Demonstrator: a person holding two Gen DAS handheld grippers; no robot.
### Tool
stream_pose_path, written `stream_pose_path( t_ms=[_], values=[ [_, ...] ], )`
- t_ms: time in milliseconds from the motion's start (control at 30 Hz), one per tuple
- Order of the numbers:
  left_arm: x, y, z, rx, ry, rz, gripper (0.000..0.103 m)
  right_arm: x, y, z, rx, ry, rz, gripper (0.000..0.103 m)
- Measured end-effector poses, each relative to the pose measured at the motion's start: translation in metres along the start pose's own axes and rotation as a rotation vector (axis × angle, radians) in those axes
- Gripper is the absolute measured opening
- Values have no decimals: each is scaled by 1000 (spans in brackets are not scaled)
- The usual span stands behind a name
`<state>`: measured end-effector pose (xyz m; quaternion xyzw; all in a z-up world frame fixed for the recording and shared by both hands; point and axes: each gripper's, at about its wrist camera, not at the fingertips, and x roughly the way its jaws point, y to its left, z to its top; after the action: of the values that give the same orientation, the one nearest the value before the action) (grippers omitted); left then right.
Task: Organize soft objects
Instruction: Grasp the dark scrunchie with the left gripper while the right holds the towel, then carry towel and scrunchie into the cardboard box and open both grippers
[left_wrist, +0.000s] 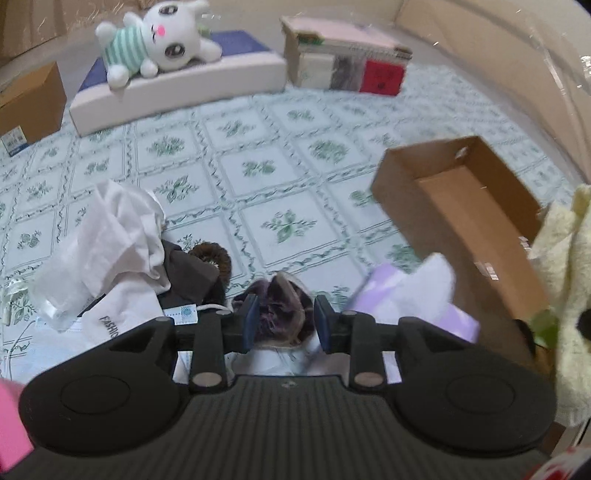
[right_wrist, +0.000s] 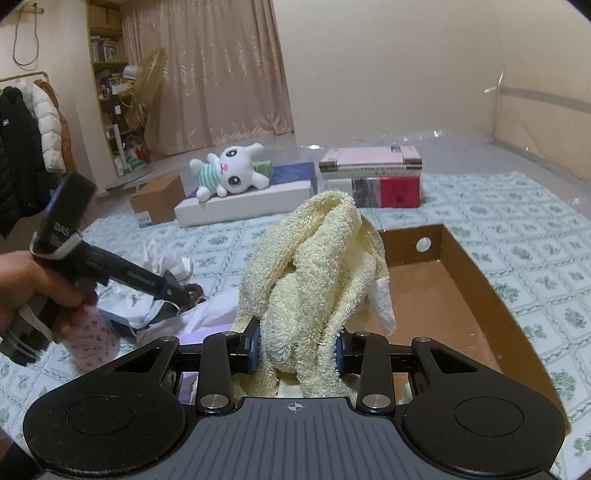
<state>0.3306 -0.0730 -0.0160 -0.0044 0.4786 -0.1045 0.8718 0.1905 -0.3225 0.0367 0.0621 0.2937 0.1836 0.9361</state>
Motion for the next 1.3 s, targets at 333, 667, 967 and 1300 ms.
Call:
stream_pose_path(
  t_ms=[333, 667, 967, 1300],
  values=[
    [34, 1, 8, -31, 48, 41, 24, 23, -2, 6, -1, -7, 22, 36],
    [-6, 4, 15, -113, -45, 12, 9, 5, 2, 16, -10, -42, 22, 36],
    [-76, -51, 39, -64, -171, -104, 9, -27, -16, 25, 15, -87, -36, 36],
    [-55, -160, 43, 58, -139, -234, 10, -29, -81, 22, 80, -43, -164, 36]
  ],
)
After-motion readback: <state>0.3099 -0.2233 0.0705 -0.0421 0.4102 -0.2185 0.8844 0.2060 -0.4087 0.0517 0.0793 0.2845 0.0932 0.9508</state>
